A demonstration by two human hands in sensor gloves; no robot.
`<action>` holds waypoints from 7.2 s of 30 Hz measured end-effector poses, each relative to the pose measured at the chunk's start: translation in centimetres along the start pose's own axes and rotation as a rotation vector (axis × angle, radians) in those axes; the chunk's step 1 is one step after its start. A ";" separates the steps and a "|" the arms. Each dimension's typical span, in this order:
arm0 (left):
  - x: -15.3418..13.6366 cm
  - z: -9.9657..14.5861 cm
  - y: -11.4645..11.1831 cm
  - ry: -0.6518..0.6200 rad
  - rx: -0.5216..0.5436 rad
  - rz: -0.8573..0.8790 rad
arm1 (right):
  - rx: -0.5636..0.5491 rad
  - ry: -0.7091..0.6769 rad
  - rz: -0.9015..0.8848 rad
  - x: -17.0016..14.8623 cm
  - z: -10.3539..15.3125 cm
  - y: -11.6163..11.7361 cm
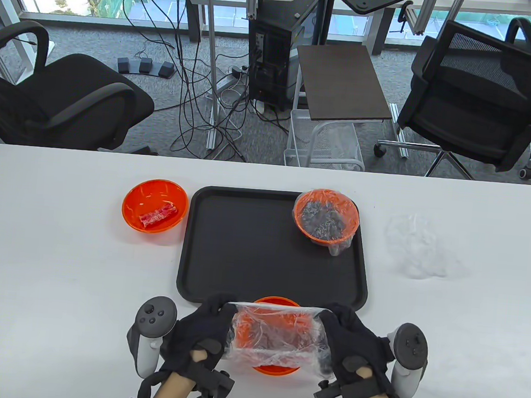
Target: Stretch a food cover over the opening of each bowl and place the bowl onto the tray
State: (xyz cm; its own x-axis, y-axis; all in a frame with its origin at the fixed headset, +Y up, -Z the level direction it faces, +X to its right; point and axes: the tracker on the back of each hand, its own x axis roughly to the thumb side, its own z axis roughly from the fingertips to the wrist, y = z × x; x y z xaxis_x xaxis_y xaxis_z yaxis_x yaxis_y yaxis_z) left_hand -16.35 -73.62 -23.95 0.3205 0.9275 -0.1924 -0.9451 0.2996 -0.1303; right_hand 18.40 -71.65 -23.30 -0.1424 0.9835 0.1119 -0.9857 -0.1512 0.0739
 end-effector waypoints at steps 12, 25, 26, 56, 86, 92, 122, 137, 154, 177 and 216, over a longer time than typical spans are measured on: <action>0.2 2.1 -1.5 0.058 0.168 -0.495 | -0.047 -0.169 0.757 0.9 2.2 -0.5; -1.0 3.3 -4.4 0.081 0.243 -0.848 | -0.072 -0.210 1.151 -0.8 3.5 1.8; -1.1 3.3 -4.5 0.084 0.239 -0.858 | -0.072 -0.210 1.161 -1.0 3.4 1.9; -2.2 1.4 -5.1 0.109 0.225 -0.873 | -0.045 -0.187 1.174 -3.6 1.3 2.2; -2.8 -1.7 -4.0 0.138 0.021 -0.708 | 0.259 0.146 0.547 -6.9 -5.2 0.1; -2.4 -2.6 -3.9 0.137 -0.035 -0.691 | 0.307 0.225 0.445 -7.8 -6.4 -0.3; -1.7 -6.5 -4.1 0.286 -0.106 -0.659 | 0.331 0.274 0.586 -7.4 -7.4 1.2; -1.8 -6.5 -4.2 0.300 -0.065 -0.630 | 0.312 0.365 0.618 -7.4 -7.0 1.5; -1.9 -5.6 -3.5 0.127 -0.166 -0.666 | 0.286 0.436 0.647 -7.1 -6.1 -0.2; -0.7 -1.7 -1.3 0.150 -0.147 -0.443 | 0.063 0.056 0.901 0.0 -3.2 -2.6; 5.5 -5.7 0.7 0.261 0.006 -0.401 | 0.064 -0.027 0.975 -0.8 -1.8 -4.6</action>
State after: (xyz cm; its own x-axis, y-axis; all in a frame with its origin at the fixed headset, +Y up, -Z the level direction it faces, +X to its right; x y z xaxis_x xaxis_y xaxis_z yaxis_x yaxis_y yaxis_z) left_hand -14.85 -69.59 -30.63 0.6645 0.6514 -0.3663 -0.7437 0.6245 -0.2386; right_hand 22.91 -71.51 -25.48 -0.8897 0.4219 0.1747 -0.4299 -0.9028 -0.0093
